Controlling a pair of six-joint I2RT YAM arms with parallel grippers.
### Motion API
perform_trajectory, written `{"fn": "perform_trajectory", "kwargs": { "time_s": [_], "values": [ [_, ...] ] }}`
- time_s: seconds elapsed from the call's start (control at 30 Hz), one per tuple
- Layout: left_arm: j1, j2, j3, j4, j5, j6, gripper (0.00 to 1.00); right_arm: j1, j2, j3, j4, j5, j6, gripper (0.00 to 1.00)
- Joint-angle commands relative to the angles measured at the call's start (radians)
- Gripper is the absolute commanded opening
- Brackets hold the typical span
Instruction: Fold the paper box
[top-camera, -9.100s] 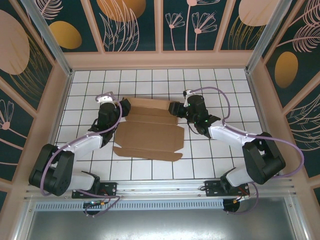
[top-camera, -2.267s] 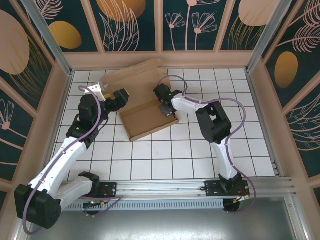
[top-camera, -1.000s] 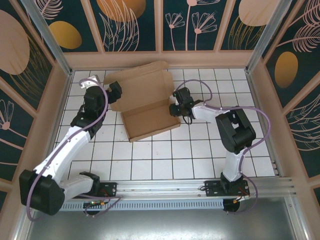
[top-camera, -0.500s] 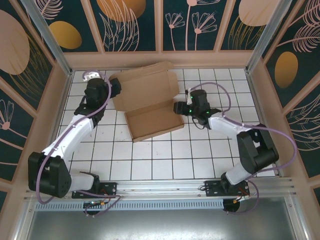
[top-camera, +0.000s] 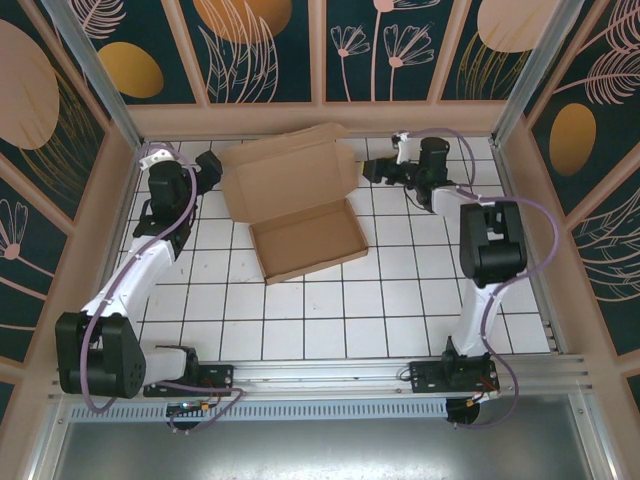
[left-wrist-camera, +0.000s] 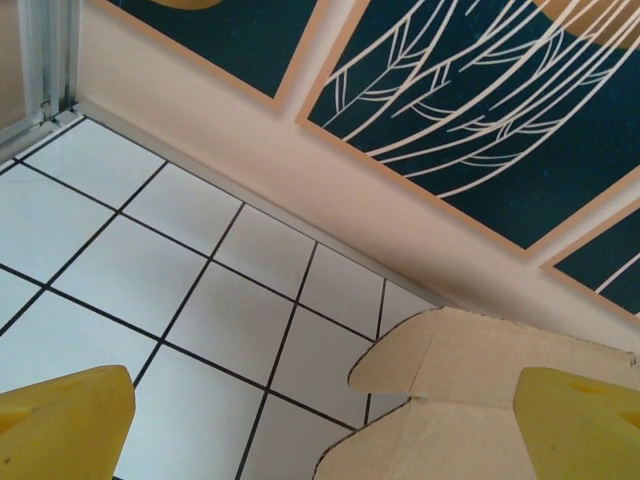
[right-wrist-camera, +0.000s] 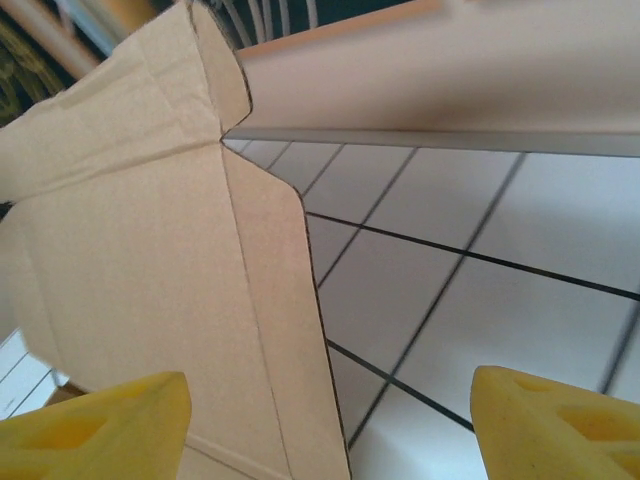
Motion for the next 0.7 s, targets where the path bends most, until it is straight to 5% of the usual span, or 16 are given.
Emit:
{"fn": "perform_trajectory", "kwargs": {
  "time_s": [0.0, 0.17, 0.33, 0.43, 0.6, 0.67],
  "values": [
    [0.017, 0.02, -0.03, 0.065, 0.061, -0.058, 0.97, 0.017, 0.084, 0.094, 0.102, -0.256, 0.02, 0.76],
    [0.023, 0.047, -0.039, 0.099, 0.096, -0.043, 0.98, 0.036, 0.173, 0.14, 0.177, -0.259, 0.055, 0.82],
    [0.032, 0.056, -0.054, 0.126, 0.125, -0.028, 0.98, 0.051, 0.241, 0.18, 0.204, -0.299, 0.091, 0.72],
    [0.033, 0.07, -0.054, 0.135, 0.138, -0.035, 0.98, 0.06, 0.244, 0.174, 0.217, -0.285, 0.092, 0.59],
    [0.033, 0.074, -0.062, 0.153, 0.156, -0.037, 0.98, 0.062, 0.214, 0.146, 0.237, -0.257, 0.091, 0.09],
    [0.033, 0.075, -0.059, 0.152, 0.159, -0.034, 0.98, 0.065, 0.192, 0.128, 0.234, -0.247, 0.078, 0.02]
  ]
}}
